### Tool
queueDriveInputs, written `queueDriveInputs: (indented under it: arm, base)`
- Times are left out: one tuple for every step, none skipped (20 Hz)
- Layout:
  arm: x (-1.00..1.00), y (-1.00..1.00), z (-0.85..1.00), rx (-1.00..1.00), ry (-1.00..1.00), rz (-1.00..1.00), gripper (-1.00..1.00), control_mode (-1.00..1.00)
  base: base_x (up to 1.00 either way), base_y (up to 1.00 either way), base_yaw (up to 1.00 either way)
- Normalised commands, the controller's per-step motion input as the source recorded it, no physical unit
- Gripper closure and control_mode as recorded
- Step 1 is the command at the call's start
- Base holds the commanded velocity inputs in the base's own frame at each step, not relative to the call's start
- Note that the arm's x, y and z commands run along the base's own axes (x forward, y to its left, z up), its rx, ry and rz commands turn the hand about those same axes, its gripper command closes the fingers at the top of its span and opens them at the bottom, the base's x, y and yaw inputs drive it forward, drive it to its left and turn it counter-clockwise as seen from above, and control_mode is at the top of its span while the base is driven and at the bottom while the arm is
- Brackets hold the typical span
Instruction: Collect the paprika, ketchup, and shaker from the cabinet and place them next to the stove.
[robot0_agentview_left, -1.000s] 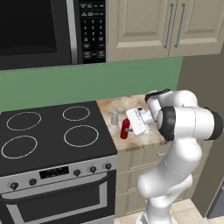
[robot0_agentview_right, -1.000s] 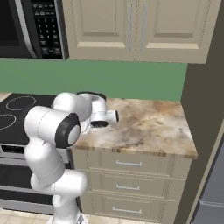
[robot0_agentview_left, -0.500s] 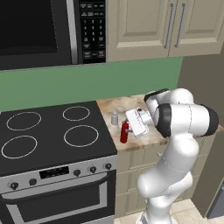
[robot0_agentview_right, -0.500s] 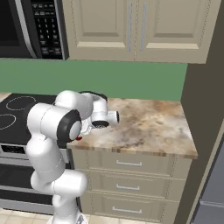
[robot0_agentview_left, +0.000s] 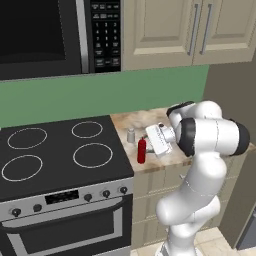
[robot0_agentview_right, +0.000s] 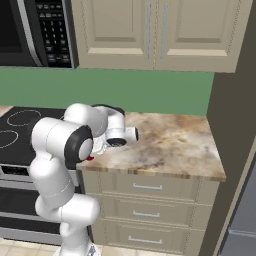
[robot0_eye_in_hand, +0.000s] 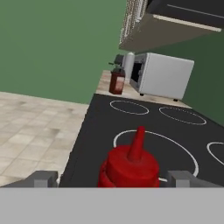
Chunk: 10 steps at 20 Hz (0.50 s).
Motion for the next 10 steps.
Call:
queueDriveInputs:
  arm:
    - [-0.10, -0.13, 0.09, 0.00, -0.02, 0.00, -1.00, -1.00]
    - [-0.09, -0.16, 0.13, 0.00, -0.01, 0.00, -1.00, -1.00]
    - [-0.11, -0.17, 0.16, 0.00, -0.01, 0.00, -1.00, -1.00]
    - [-0.10, -0.19, 0.22, 0.00, -0.01, 0.00, -1.00, -1.00]
    - [-0.12, -0.20, 0.26, 0.00, -0.02, 0.00, -1.00, -1.00]
    - [-0.16, -0.20, 0.33, 0.00, -0.02, 0.00, -1.00, -1.00]
    - [-0.19, -0.20, 0.39, 0.00, -0.03, 0.00, -1.00, -1.00]
    - [-0.20, -0.17, 0.38, 0.00, -0.03, 0.00, -1.00, -1.00]
    - [-0.27, -0.20, 0.42, 0.00, -0.04, 0.00, -1.00, -1.00]
    - [-0.28, -0.22, 0.41, 0.00, -0.04, 0.00, -1.00, -1.00]
  base:
    - [0.00, 0.00, 0.00]
    - [0.00, 0.00, 0.00]
    - [0.00, 0.00, 0.00]
    - [0.00, 0.00, 0.00]
    - [0.00, 0.00, 0.00]
    - [0.00, 0.00, 0.00]
    - [0.00, 0.00, 0.00]
    - [0.00, 0.00, 0.00]
    - [0.00, 0.00, 0.00]
    - [0.00, 0.00, 0.00]
